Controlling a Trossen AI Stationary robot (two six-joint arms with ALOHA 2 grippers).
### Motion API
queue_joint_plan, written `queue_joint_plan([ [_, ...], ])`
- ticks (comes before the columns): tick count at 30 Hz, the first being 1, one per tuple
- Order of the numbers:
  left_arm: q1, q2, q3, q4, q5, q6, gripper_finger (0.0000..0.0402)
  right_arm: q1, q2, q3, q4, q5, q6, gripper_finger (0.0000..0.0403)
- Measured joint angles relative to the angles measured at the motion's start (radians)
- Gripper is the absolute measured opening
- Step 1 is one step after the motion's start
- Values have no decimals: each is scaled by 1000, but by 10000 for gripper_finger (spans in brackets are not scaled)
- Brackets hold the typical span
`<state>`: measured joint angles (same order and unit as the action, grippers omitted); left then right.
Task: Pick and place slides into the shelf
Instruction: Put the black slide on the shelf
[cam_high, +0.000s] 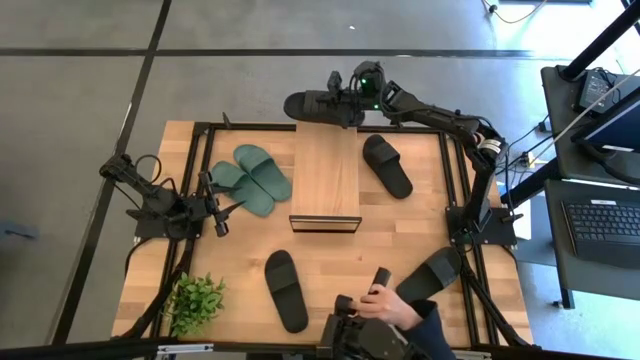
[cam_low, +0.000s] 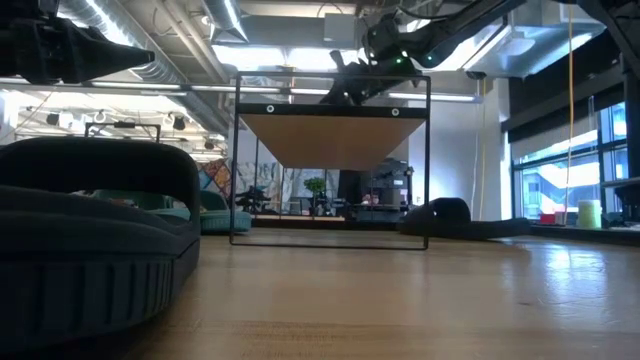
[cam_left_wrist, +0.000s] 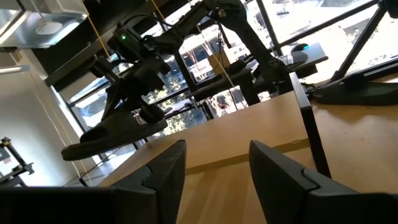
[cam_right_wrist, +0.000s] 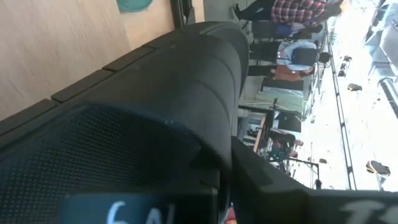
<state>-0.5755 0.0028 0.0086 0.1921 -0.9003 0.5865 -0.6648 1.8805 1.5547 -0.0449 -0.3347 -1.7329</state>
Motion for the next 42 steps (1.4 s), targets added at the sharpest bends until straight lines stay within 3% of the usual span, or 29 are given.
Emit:
queue_joint_plan([
  [26, 0, 0, 0, 0, -1, -1, 168, -11, 53, 2, -34, 27, -27, 15],
  [33, 0, 0, 0, 0, 0, -3, 168, -12, 55, 1, -25, 42, 7, 51],
  [42, 0, 0, 0, 0, 0, -3, 168, -12, 56, 1, -25, 42, 22, 59],
])
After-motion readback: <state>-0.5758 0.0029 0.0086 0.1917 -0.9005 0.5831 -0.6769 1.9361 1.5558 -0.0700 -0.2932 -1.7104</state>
